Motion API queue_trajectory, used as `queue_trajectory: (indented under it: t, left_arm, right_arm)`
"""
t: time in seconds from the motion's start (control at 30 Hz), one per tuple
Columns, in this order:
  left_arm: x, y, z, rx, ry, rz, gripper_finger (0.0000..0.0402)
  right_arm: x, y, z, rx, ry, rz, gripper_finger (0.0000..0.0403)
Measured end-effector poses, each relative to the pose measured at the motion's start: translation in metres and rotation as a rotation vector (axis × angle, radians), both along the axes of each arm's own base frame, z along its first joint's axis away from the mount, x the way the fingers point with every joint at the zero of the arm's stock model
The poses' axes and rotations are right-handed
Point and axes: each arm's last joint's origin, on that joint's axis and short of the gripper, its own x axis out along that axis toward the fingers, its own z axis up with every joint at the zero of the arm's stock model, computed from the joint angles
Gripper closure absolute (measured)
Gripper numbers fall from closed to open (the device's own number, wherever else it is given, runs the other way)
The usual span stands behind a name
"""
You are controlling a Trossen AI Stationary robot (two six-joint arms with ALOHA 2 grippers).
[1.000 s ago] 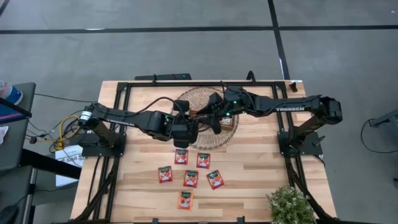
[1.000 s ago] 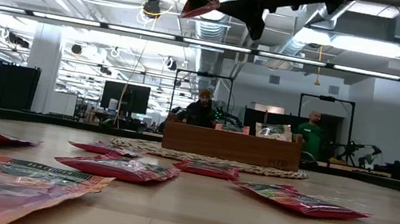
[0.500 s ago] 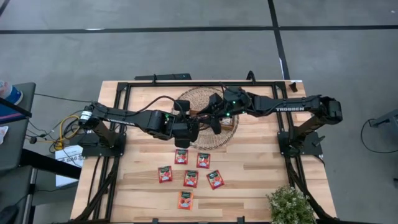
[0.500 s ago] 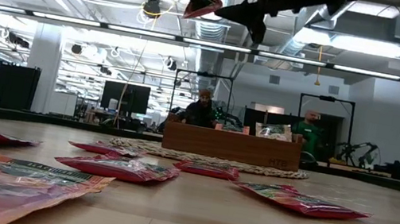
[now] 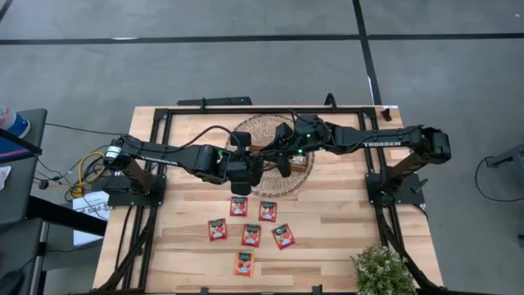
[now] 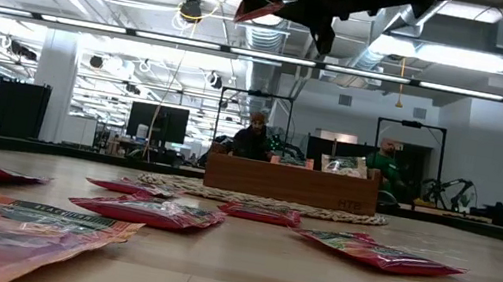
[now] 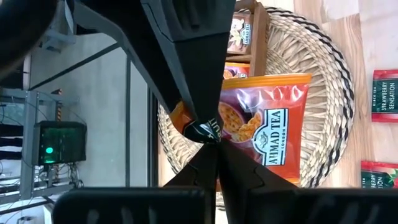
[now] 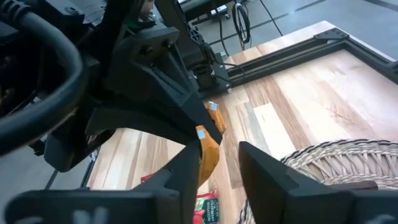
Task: Pick & Place Tea
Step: Put the left orange tea bag into the middle slot of the wooden organizer
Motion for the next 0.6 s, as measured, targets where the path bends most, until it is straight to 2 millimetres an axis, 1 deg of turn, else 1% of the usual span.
queue_trajectory:
  t: [0.23,0.47,0.6]
  left_arm:
    - [0.0005,0.0,0.0003,-0.001,-0.007,0.0,0.0401]
    - [0.0006,0.0,0.0002,-0.002,-0.008,0.001,0.0401]
    - [0.0006,0.0005,0.0002,0.011,-0.013,0.015,0.0401]
  right_arm:
    - [-0.0001,0.0002,0.0001,0.0,-0.001,0.002,0.0393]
    - [0.0003,0.0032,-0.0002,-0.01,0.005,-0.016,0.0401]
    - [0.0005,0.0058,-0.0005,-0.044,0.012,-0.054,0.0402]
